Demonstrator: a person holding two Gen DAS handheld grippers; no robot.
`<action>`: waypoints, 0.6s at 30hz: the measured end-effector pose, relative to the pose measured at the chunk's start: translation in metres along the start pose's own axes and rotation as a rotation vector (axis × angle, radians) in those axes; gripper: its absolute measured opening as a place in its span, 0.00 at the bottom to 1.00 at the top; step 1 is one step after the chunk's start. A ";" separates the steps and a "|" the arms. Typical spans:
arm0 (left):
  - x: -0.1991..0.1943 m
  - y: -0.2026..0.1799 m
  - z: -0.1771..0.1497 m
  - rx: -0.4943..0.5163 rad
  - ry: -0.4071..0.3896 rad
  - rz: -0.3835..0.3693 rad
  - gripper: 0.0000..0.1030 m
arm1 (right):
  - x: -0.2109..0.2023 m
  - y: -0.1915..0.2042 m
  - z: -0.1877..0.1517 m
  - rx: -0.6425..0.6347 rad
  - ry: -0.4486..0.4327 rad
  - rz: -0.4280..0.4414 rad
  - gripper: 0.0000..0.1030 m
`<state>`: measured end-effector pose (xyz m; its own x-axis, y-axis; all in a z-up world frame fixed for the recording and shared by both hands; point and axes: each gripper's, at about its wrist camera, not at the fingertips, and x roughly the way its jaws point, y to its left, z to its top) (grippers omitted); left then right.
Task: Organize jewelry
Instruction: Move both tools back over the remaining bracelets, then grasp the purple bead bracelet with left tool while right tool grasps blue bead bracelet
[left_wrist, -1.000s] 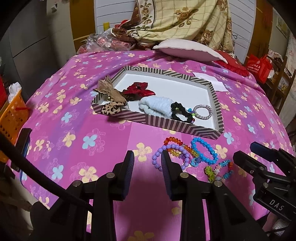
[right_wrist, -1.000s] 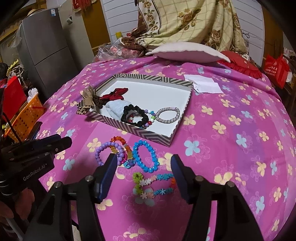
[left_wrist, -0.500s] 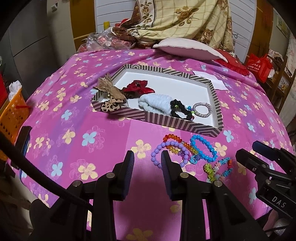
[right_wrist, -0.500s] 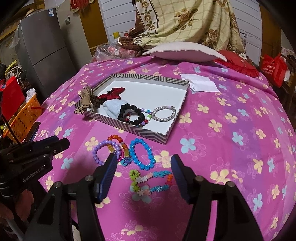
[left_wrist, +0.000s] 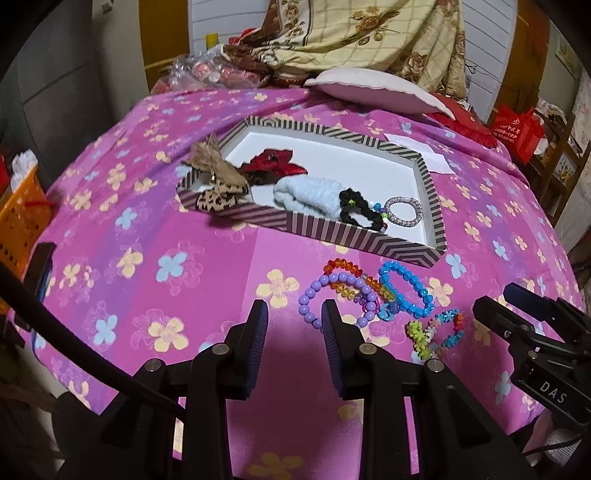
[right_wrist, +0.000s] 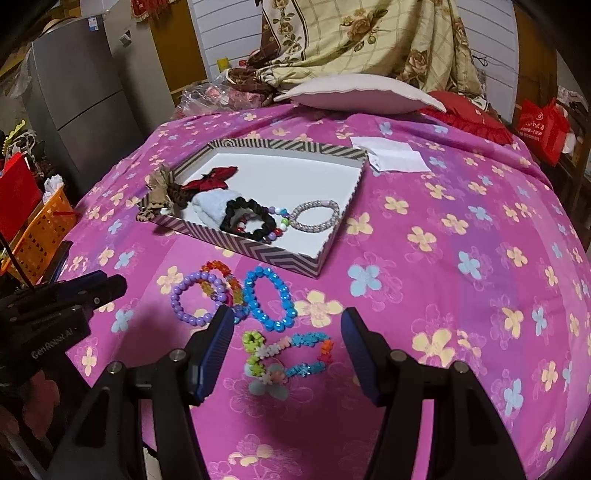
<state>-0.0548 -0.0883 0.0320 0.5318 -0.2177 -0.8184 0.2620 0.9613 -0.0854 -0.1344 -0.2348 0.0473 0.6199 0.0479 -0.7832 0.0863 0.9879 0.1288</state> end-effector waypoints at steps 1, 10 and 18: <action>0.002 0.003 0.000 -0.012 0.011 -0.005 0.49 | 0.003 -0.002 -0.001 0.002 0.008 -0.007 0.61; 0.027 0.016 -0.004 -0.079 0.099 -0.080 0.50 | 0.029 -0.005 -0.002 -0.031 0.052 -0.023 0.61; 0.054 0.011 -0.002 -0.082 0.157 -0.115 0.53 | 0.060 0.003 0.011 -0.106 0.086 -0.014 0.49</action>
<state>-0.0247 -0.0889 -0.0139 0.3682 -0.3041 -0.8786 0.2443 0.9434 -0.2242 -0.0888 -0.2304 0.0073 0.5494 0.0418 -0.8345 0.0091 0.9984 0.0561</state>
